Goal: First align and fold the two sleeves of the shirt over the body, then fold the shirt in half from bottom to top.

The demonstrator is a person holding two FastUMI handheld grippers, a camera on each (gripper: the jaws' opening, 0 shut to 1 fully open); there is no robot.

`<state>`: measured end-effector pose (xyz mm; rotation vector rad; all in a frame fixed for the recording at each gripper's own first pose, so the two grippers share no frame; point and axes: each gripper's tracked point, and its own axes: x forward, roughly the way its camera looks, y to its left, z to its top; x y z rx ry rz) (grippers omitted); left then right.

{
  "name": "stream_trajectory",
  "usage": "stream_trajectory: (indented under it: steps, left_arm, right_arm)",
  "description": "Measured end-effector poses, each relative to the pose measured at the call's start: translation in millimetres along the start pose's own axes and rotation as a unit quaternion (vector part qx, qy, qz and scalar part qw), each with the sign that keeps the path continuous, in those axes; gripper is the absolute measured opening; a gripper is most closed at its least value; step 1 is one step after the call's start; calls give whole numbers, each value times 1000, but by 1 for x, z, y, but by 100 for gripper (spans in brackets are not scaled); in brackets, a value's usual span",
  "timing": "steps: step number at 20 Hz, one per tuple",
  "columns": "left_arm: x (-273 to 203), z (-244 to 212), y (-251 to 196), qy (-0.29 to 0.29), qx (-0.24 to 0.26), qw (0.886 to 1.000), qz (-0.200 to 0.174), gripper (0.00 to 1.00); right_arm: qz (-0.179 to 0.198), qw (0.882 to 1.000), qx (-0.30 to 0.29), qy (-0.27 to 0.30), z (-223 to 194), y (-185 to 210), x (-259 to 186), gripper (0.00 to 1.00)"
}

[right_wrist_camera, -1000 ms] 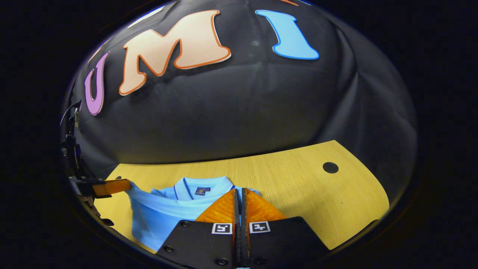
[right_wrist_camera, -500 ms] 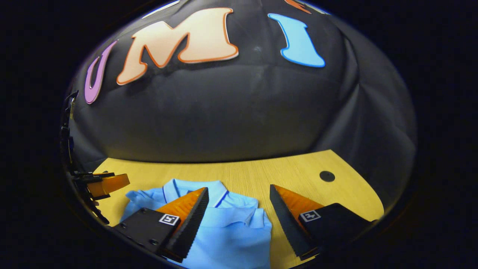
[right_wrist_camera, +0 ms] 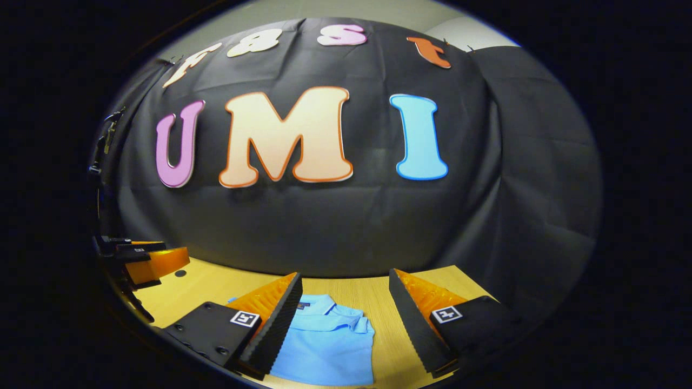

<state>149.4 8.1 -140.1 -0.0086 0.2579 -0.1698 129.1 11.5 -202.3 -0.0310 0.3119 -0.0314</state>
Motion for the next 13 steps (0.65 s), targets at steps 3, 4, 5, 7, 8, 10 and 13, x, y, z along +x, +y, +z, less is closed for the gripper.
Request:
stream_trajectory:
  steps: [3,4,5,7,8,10,13]
  left_arm:
    - [-47,24,-11,-29,-5,1000,9,95]
    - [-61,28,-12,-34,-5,999,13,95]
    - [-75,33,-10,-40,-4,999,19,95]
    - [-106,39,-11,-49,4,998,33,95]
    - [-118,41,-11,-56,9,998,36,95]
    - [-139,44,-14,-66,19,997,43,95]
    - [-160,49,-23,-73,13,996,41,94]
  right_arm:
    - [4,1000,1,-27,29,-3,-41,99]
    - [5,999,2,-34,34,-5,-55,99]
    - [8,999,5,-41,41,-4,-70,99]
    - [16,998,11,-51,47,-2,-99,99]
    - [20,998,9,-60,50,0,-111,99]
    - [24,997,-2,-79,56,2,-139,99]
    - [40,996,-16,-81,47,13,-163,99]
